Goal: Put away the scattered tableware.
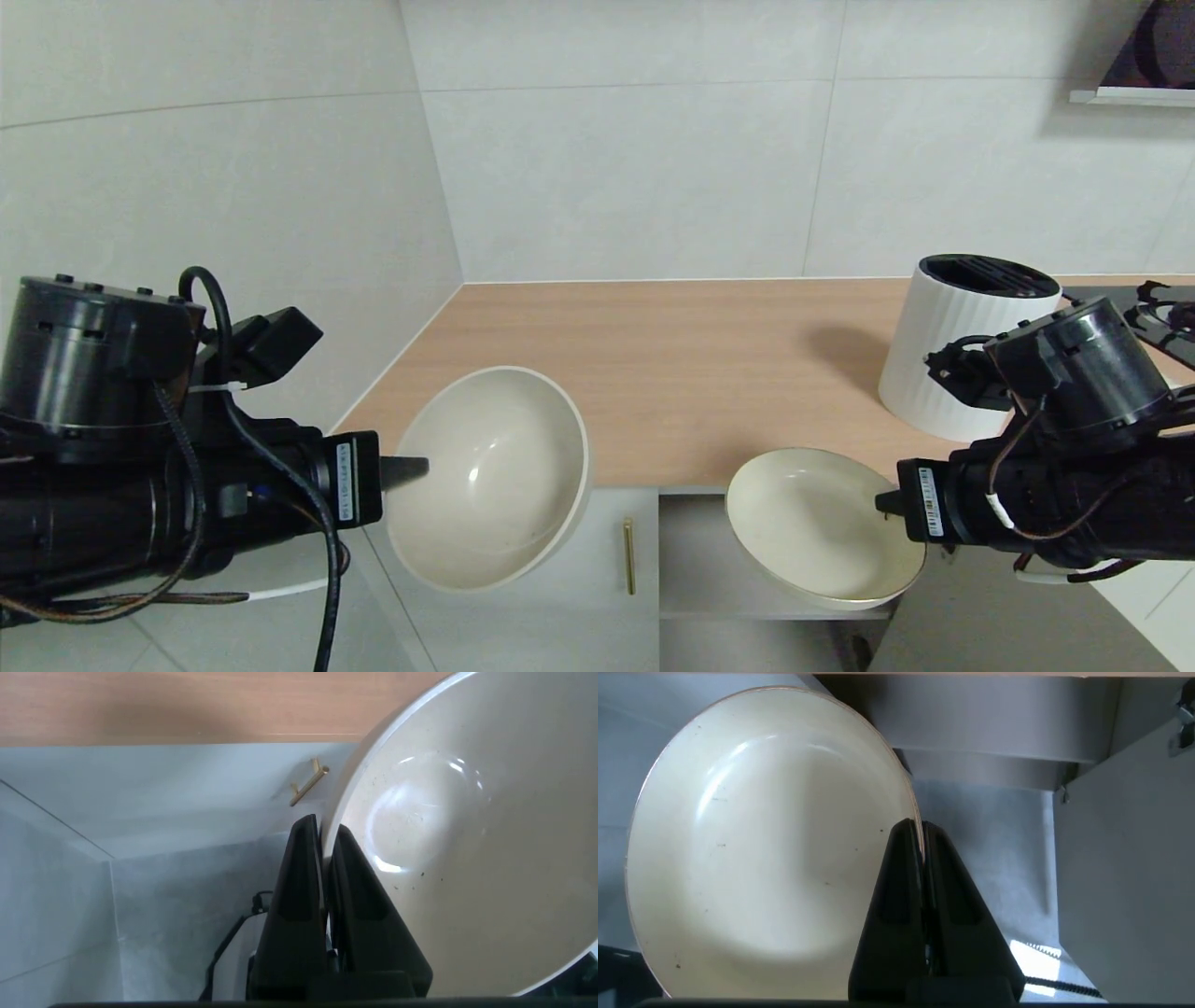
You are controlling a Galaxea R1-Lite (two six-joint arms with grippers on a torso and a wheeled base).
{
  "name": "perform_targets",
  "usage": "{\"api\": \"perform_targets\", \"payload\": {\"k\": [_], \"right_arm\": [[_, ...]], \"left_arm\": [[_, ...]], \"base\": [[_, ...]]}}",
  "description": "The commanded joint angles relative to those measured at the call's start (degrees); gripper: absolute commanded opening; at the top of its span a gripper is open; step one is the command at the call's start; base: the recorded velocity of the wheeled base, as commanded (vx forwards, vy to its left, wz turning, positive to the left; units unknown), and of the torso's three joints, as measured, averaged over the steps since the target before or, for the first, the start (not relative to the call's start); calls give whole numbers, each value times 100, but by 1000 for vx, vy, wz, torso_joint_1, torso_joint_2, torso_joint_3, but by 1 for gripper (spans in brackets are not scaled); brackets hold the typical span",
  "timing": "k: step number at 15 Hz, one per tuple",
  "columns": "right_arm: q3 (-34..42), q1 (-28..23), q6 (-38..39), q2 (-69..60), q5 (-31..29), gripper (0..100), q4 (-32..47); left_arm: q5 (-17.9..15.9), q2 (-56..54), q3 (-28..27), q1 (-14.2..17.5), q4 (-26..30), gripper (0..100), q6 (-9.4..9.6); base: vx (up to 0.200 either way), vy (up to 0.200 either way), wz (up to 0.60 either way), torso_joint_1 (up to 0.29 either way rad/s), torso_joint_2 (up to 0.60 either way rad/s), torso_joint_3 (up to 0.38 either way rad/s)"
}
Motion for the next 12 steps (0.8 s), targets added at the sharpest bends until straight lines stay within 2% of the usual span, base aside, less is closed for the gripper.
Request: {"api": "perform_targets", "payload": {"k": [1, 12], "right_arm": [[0, 1, 1, 17, 1, 0, 3], [-9, -8, 1, 88, -78, 0, 3]], "left_arm": [[-1, 10, -2, -1, 6, 0, 1], [7, 54, -11, -1, 6, 0, 1]], "base": [[0, 0, 0, -134, 290, 159], [0, 0, 0, -207, 485, 276]]}}
